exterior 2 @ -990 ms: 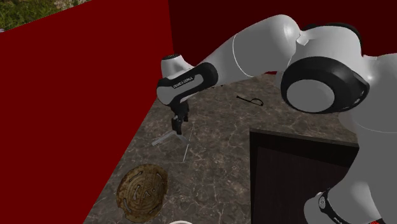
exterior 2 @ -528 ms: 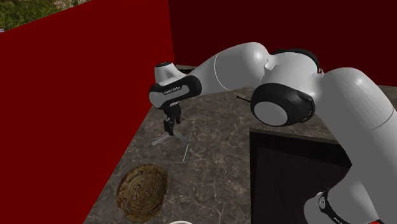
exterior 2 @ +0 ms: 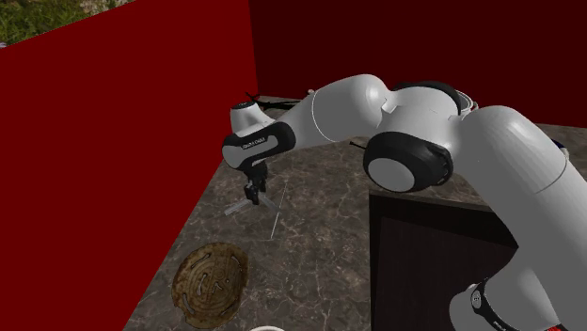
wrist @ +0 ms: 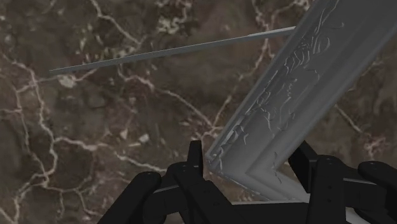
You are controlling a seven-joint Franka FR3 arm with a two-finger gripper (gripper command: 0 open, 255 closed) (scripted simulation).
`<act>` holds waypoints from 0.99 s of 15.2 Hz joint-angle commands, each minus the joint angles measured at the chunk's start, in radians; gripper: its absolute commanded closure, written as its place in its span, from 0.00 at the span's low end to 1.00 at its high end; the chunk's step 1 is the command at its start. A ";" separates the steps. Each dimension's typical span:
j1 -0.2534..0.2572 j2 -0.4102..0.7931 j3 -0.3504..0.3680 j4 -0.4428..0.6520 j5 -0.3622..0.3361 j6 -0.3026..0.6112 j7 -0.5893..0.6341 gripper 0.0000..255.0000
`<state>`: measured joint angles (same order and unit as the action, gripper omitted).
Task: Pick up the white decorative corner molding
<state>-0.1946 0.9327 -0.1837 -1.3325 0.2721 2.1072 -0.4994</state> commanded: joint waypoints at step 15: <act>0.005 -0.054 -0.007 -0.015 -0.008 -0.039 0.006 1.00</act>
<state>-0.1904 0.8910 -0.1895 -1.3420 0.2659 2.0747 -0.4942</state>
